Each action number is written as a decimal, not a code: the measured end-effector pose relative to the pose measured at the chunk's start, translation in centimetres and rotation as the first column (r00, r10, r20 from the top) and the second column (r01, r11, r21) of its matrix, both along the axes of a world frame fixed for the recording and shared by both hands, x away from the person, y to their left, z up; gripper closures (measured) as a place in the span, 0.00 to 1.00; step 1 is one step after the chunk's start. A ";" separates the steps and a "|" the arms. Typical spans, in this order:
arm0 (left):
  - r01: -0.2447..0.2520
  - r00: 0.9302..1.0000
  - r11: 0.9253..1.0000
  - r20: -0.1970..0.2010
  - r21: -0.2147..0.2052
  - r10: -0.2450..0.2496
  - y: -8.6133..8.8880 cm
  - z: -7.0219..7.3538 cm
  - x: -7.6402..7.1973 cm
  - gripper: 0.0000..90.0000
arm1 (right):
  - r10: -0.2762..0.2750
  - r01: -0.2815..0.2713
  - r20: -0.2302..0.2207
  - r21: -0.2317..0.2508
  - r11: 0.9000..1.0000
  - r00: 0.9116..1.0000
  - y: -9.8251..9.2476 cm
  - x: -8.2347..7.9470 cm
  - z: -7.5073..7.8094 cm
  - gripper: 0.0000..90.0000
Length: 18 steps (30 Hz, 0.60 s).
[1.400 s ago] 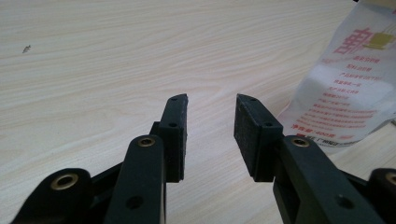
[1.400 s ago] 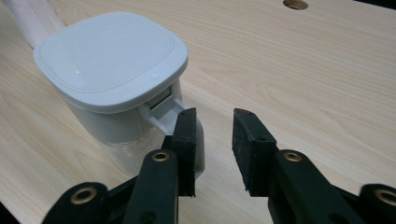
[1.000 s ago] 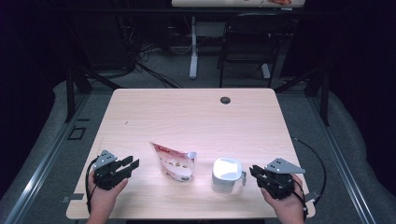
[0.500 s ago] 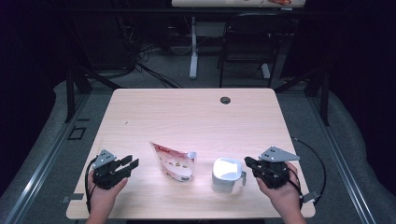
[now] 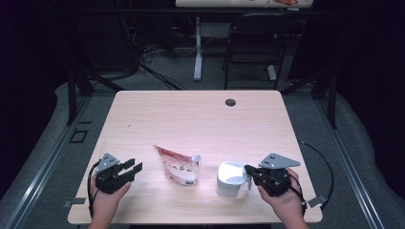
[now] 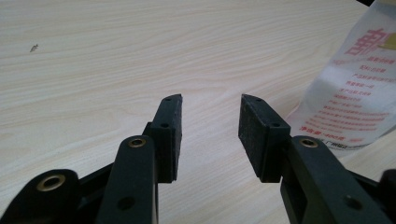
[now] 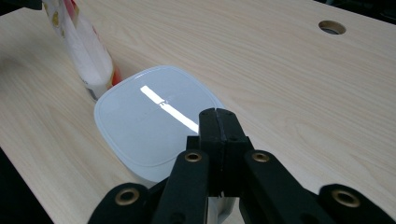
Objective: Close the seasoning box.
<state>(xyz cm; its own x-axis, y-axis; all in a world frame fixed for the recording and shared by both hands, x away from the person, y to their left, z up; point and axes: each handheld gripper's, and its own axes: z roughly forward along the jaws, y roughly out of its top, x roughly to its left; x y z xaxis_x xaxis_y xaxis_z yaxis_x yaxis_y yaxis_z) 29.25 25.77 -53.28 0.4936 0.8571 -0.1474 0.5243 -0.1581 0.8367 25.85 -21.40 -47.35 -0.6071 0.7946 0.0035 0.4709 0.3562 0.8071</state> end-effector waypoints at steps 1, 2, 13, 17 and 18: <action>0.000 1.000 1.000 0.000 0.000 0.000 0.0 0.0 0.0 0.67 | 0.005 -0.005 -0.003 -0.007 1.000 1.000 0.0 0.0 0.0 1.00; -0.001 1.000 1.000 0.000 0.001 0.001 0.1 0.0 0.0 0.67 | 0.007 -0.007 -0.008 -0.008 1.000 1.000 0.1 -0.1 -0.1 1.00; -0.002 1.000 1.000 0.002 -0.002 0.002 0.1 0.0 0.0 0.66 | 0.012 -0.012 -0.032 0.001 1.000 0.999 0.3 0.0 -0.3 1.00; -0.003 1.000 1.000 0.002 -0.003 0.003 0.1 0.0 0.0 0.66 | 0.013 -0.012 -0.031 0.005 1.000 0.999 0.2 0.0 -0.3 1.00; -0.004 1.000 1.000 0.001 -0.003 0.004 0.1 0.0 0.0 0.66 | 0.013 -0.012 -0.032 0.006 1.000 0.999 0.2 0.0 -0.3 1.00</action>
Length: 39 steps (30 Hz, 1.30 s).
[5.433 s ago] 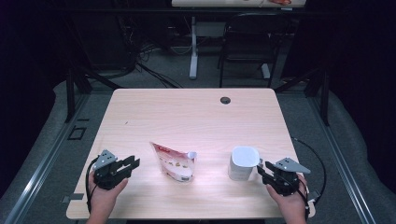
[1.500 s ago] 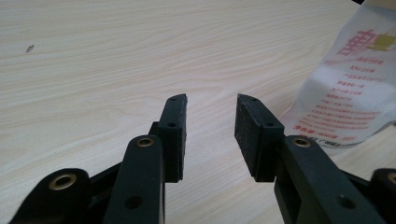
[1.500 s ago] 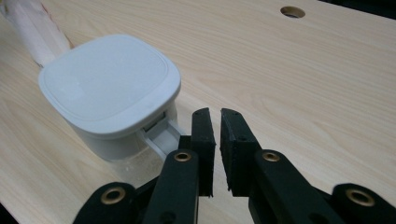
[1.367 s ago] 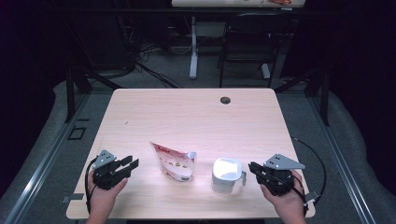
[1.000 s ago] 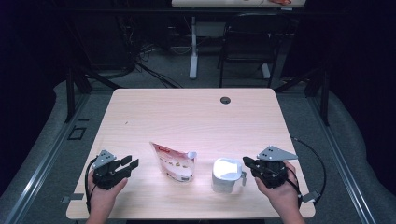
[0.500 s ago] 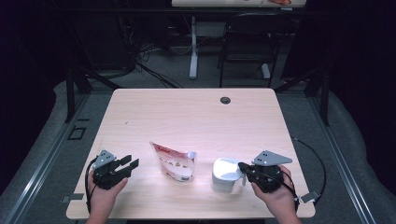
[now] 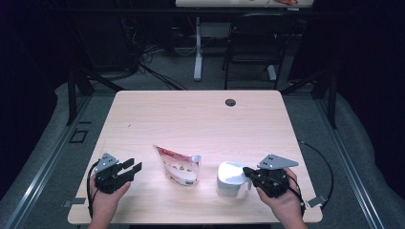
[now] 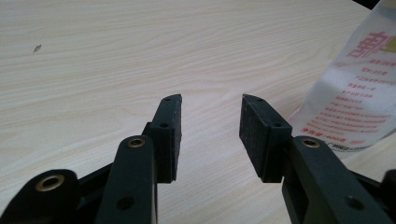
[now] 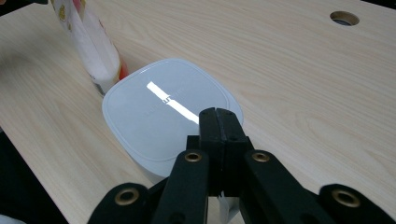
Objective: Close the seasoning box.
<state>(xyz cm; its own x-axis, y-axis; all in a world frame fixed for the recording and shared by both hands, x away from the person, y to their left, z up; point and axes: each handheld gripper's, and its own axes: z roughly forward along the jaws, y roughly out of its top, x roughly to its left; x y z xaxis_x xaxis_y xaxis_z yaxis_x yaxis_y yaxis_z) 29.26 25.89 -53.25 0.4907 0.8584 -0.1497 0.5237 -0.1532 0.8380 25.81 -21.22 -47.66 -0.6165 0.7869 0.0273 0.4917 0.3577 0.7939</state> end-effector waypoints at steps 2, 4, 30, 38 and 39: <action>-0.001 1.000 1.000 0.001 -0.001 0.001 0.0 0.0 0.0 0.66 | 0.001 -0.001 0.000 -0.002 1.000 1.000 0.0 0.0 0.0 1.00; -0.001 1.000 1.000 0.001 0.000 0.001 0.0 0.0 0.0 0.66 | 0.003 -0.003 -0.001 -0.003 1.000 1.000 -0.1 0.0 0.0 1.00; -0.002 1.000 1.000 0.002 -0.002 0.002 0.1 0.1 0.0 0.66 | -0.009 0.009 -0.003 0.053 0.999 1.000 -0.6 -0.1 -0.4 1.00; -0.002 1.000 1.000 0.003 -0.001 0.002 0.1 0.1 0.0 0.66 | -0.015 0.016 -0.004 0.060 0.998 1.000 -0.8 -0.2 -0.5 1.00; -0.002 1.000 1.000 0.003 -0.002 0.002 0.1 0.1 0.0 0.66 | -0.015 0.015 -0.004 0.061 0.998 1.000 -0.8 -0.2 -0.5 1.00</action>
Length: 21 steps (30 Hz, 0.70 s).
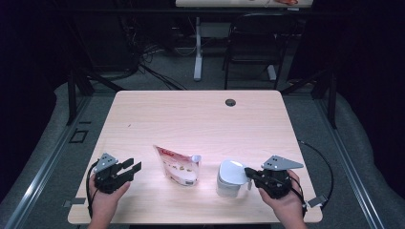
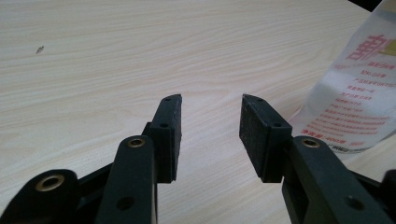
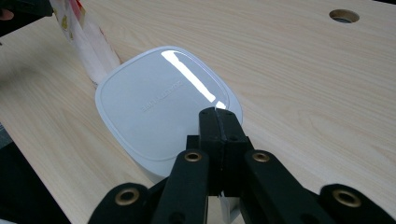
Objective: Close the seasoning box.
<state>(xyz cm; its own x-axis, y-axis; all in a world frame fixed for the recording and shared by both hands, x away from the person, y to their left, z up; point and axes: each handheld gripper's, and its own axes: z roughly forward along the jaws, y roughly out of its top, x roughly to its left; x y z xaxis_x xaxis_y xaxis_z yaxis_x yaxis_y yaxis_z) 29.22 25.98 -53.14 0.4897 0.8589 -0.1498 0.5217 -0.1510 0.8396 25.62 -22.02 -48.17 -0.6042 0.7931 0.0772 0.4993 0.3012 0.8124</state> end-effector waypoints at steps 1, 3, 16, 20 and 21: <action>-0.001 1.000 1.000 0.000 -0.001 0.001 0.0 0.0 0.0 0.66 | 0.001 -0.001 0.000 -0.003 1.000 1.000 0.0 0.0 0.0 1.00; 0.000 1.000 1.000 -0.001 -0.001 0.000 0.0 0.0 0.0 0.66 | -0.001 0.001 0.001 0.006 1.000 1.000 0.0 0.0 -0.1 1.00; 0.002 1.000 1.000 -0.006 0.004 -0.002 0.0 0.0 0.0 0.66 | -0.005 0.005 -0.002 0.022 1.000 1.000 -0.2 -0.1 -0.2 1.00; 0.001 1.000 1.000 -0.006 0.002 -0.001 0.0 0.0 0.0 0.66 | -0.005 0.005 -0.006 0.024 1.000 1.000 -0.3 -0.1 -0.2 1.00; 0.001 1.000 1.000 -0.006 0.002 -0.001 0.0 0.0 0.0 0.66 | -0.005 0.005 -0.006 0.027 1.000 1.000 -0.3 -0.1 -0.2 1.00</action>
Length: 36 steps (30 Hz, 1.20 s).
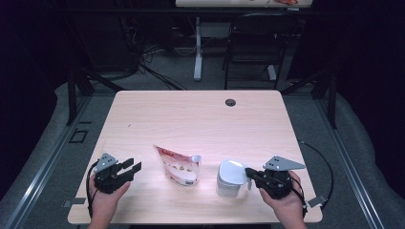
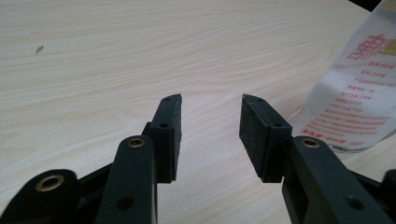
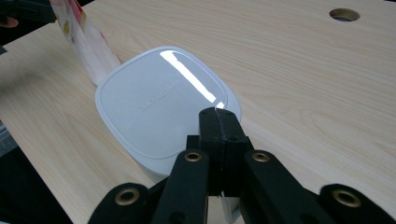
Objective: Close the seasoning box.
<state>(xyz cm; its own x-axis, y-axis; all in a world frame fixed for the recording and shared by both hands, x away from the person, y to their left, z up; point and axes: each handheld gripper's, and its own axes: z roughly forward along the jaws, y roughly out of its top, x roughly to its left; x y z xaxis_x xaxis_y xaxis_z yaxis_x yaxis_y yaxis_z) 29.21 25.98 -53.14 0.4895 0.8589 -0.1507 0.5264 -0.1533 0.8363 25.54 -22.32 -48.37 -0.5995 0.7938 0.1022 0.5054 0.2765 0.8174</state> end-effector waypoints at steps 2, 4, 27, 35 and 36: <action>0.000 1.000 1.000 0.000 0.000 0.000 0.0 0.0 0.0 0.66 | -0.001 0.001 -0.002 0.000 1.000 1.000 0.0 0.0 0.0 1.00; 0.001 1.000 1.000 0.000 0.001 -0.001 0.0 0.0 0.0 0.66 | 0.000 0.000 -0.005 0.004 1.000 1.000 -0.1 0.0 0.0 1.00; 0.003 1.000 1.000 -0.001 0.004 -0.003 0.1 0.0 0.0 0.66 | -0.005 0.005 -0.011 0.020 1.000 1.000 -0.3 0.0 -0.1 1.00; 0.002 1.000 1.000 0.000 -0.003 -0.002 0.0 -0.1 0.0 0.66 | -0.004 0.004 -0.012 0.028 1.000 1.000 -0.4 0.1 -0.2 1.00; 0.003 1.000 1.000 0.002 -0.001 -0.003 0.0 -0.1 0.0 0.66 | -0.005 0.005 -0.013 0.029 1.000 1.000 -0.4 0.1 -0.2 1.00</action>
<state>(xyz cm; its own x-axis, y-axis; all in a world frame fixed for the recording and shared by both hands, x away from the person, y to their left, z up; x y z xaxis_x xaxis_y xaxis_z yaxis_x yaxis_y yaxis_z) 29.26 26.00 -53.19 0.4928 0.8570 -0.1507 0.5241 -0.1541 0.8376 25.59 -22.76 -48.60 -0.5941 0.7934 0.1325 0.5171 0.2505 0.8185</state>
